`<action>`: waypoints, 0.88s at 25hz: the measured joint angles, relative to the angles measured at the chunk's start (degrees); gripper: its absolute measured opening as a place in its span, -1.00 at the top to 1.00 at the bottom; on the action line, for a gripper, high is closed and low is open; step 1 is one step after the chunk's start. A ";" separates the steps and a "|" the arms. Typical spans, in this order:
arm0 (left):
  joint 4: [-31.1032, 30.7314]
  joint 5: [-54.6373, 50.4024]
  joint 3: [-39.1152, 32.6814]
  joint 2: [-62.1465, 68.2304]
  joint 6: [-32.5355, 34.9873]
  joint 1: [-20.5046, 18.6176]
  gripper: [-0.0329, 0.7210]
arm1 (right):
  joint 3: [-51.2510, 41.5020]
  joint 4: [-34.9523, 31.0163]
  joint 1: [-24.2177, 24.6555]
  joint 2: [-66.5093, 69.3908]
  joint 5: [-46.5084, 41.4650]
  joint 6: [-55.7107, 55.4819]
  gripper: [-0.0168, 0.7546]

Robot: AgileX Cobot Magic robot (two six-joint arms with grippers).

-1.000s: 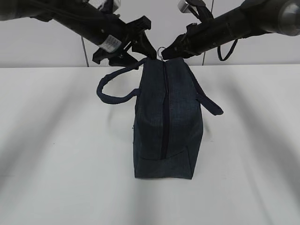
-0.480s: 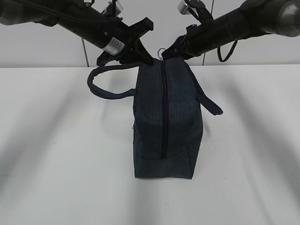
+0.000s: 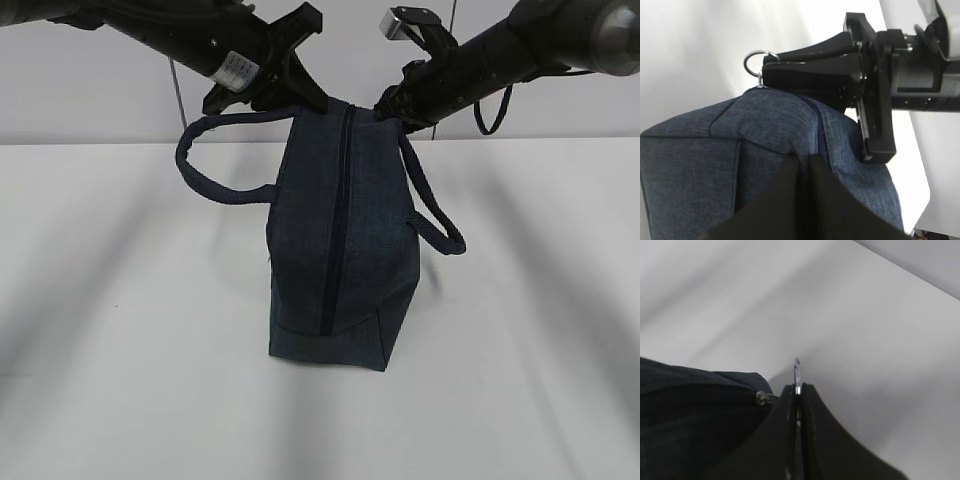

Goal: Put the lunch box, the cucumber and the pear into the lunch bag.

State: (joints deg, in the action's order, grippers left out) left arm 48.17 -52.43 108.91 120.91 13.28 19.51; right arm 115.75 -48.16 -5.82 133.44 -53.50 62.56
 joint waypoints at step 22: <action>-12.41 -10.21 0.22 -4.24 -0.27 -4.03 -0.41 | 13.58 3.81 0.72 0.00 -16.33 -20.89 -0.35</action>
State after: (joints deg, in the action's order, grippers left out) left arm 35.76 -62.64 109.14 116.67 13.00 15.48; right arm 129.33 -44.35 -5.11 133.44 -69.83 41.66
